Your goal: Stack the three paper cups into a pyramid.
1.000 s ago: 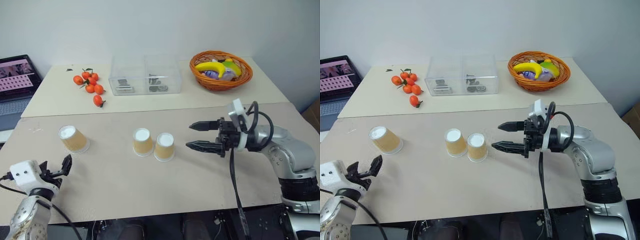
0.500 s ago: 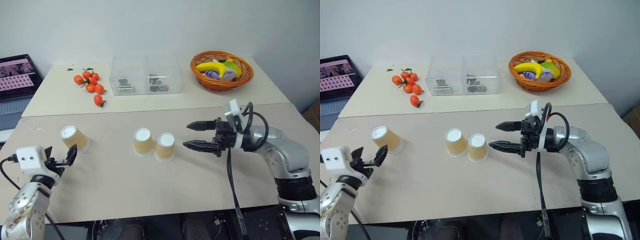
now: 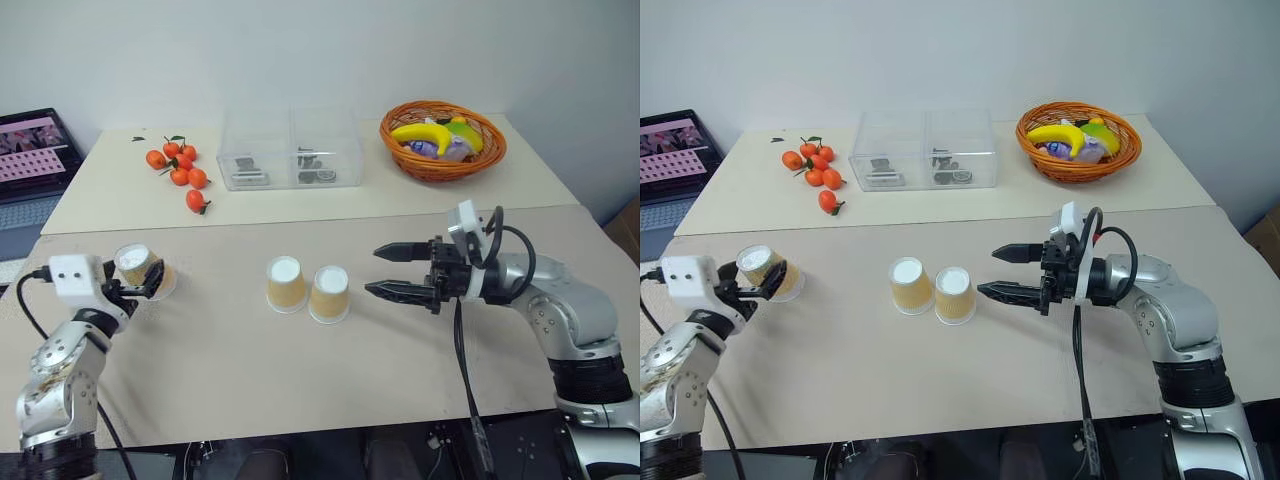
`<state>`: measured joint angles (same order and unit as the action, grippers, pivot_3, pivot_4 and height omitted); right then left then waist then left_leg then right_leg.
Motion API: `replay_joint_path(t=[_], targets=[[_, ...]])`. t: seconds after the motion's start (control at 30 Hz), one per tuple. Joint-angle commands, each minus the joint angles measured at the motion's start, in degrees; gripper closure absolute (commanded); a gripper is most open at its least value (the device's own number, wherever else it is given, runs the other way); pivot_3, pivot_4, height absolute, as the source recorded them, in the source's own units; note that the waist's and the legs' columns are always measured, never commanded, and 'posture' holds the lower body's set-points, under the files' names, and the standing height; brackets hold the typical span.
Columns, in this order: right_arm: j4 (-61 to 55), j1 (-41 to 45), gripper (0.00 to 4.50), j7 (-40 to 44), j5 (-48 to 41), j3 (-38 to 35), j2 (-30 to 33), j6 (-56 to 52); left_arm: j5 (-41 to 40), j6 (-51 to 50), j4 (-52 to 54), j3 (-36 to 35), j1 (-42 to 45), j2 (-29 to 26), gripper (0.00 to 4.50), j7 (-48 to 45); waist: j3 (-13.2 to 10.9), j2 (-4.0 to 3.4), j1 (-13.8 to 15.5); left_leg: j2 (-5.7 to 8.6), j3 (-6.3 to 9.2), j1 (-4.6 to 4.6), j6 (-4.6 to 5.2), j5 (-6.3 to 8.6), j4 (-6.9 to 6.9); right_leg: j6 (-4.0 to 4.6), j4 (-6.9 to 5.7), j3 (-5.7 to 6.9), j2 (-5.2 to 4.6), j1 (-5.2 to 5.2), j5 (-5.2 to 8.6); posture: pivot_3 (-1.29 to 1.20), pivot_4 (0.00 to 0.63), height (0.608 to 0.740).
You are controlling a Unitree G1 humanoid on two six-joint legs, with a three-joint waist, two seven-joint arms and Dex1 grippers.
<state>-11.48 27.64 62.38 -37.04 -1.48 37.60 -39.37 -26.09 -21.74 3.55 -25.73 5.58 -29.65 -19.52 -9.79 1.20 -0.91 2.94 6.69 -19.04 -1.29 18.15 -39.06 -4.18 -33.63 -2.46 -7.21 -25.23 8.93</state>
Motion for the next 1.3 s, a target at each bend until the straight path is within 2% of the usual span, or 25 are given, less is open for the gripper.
replay_joint_path(t=[0.03, 0.1, 0.13, 0.17, 0.2, 0.43, 0.6, 0.73, 0.9, 1.07, 1.3], targets=[[-2.60, -0.28, 0.02, -0.25, -1.22, -2.11, 0.49, 1.29, 0.61, 2.45, -0.11, 0.09, 1.19, 0.40, 0.00, -0.53, 0.00, 0.00, 0.01, 0.00, 0.00, 0.00, 0.00, 0.00, 0.00, 0.00, 0.00, 0.00, 0.00, 0.00, 0.00, 0.00, 0.150, 0.728], [-2.88, -0.63, 0.00, -0.47, -1.37, -2.38, 0.59, 1.23, 1.00, 3.37, -0.87, 0.48, 2.05, 1.07, 0.41, -0.39, 0.00, 0.00, 0.01, 0.00, 0.00, 0.00, 0.00, 0.00, 0.00, 0.00, 0.00, 0.00, 0.00, 0.00, 0.00, 0.00, 0.150, 0.728], [-2.95, -0.71, 0.00, -0.59, -1.42, -2.45, 0.56, 1.20, 1.23, 3.51, -1.36, 0.68, 2.58, 1.16, 0.81, -0.26, 0.00, 0.00, 0.08, 0.00, 0.00, 0.00, 0.00, 0.00, 0.00, 0.00, 0.00, 0.00, 0.00, 0.00, 0.00, 0.00, 0.150, 0.728], [-3.04, -0.78, 0.00, -0.70, -1.42, -2.45, 0.55, 1.16, 1.42, 3.30, -1.70, 1.14, 3.05, 1.04, 1.02, -0.42, 0.00, 0.00, 0.11, 0.00, 0.00, -0.01, 0.00, 0.00, 0.00, 0.00, 0.00, 0.00, 0.00, 0.00, 0.00, 0.00, 0.150, 0.728], [-3.09, -0.84, 0.00, -0.78, -1.39, -2.41, 0.53, 1.19, 1.92, 3.10, -1.90, 1.77, 3.45, 0.82, 1.51, -0.53, 0.00, 0.01, 0.11, 0.00, 0.00, -0.01, -0.01, 0.00, 0.00, 0.00, 0.00, 0.00, 0.00, 0.00, -0.01, 0.00, 0.150, 0.728], [-2.80, -0.84, 0.00, -1.12, -1.04, -2.00, 0.42, 1.42, 4.41, 3.08, 0.38, 7.42, 8.27, -0.25, 1.51, -3.63, 0.00, 0.02, 0.10, 0.00, 0.00, -0.04, -0.01, -0.01, -0.01, -0.01, 0.00, 0.00, 0.00, -0.01, -0.01, 0.00, 0.150, 0.728], [-2.62, -0.63, 0.00, -1.28, -0.74, -1.81, 0.47, 1.53, 1.91, -0.51, 4.83, 13.25, 15.50, -2.08, 1.51, -10.26, -0.01, 0.03, 0.20, 0.01, 0.02, -0.11, -0.02, -0.01, -0.08, -0.05, 0.00, 0.01, 0.00, -0.02, -0.04, 0.00, 0.150, 0.728], [-2.80, -0.78, 0.00, -1.59, -0.55, -1.94, 0.66, 1.58, -2.06, -5.16, 6.68, 15.87, 23.73, -3.69, 1.51, -15.98, -0.02, 0.04, 0.07, 0.03, 0.02, -0.16, -0.01, -0.01, -0.12, -0.08, -0.01, 0.01, 0.00, -0.04, -0.05, 0.00, 0.150, 0.728], [-4.11, -1.86, 0.00, -2.36, -0.88, -2.86, 1.43, 1.08, -15.29, -16.84, 5.72, 14.26, 36.05, -6.04, 1.51, -24.69, -0.05, 0.10, -0.43, 0.03, 0.03, -0.18, -0.01, -0.01, -0.13, -0.09, -0.21, 0.01, 0.00, -0.06, -0.06, 0.00, 0.150, 0.728], [-5.65, -3.51, 0.00, -3.23, -1.52, -4.05, 2.27, 0.47, -18.83, -19.62, 4.34, 16.91, 39.21, -10.54, 1.51, -36.30, -0.05, 0.09, -1.24, 0.06, 0.03, -0.17, 0.01, 0.00, -0.15, -0.11, -0.26, -0.01, 0.00, -0.09, -0.04, 0.00, 0.150, 0.728], [-7.01, -4.64, 0.00, -4.48, -2.31, -4.88, 2.75, -0.05, -13.86, -17.20, 3.17, 22.95, 37.58, -10.54, 1.51, -41.34, -0.05, 0.10, -1.39, 0.06, 0.03, -0.18, 0.01, -0.01, -0.15, -0.12, -0.26, -0.01, 0.00, -0.08, -0.03, 0.00, 0.150, 0.728]])
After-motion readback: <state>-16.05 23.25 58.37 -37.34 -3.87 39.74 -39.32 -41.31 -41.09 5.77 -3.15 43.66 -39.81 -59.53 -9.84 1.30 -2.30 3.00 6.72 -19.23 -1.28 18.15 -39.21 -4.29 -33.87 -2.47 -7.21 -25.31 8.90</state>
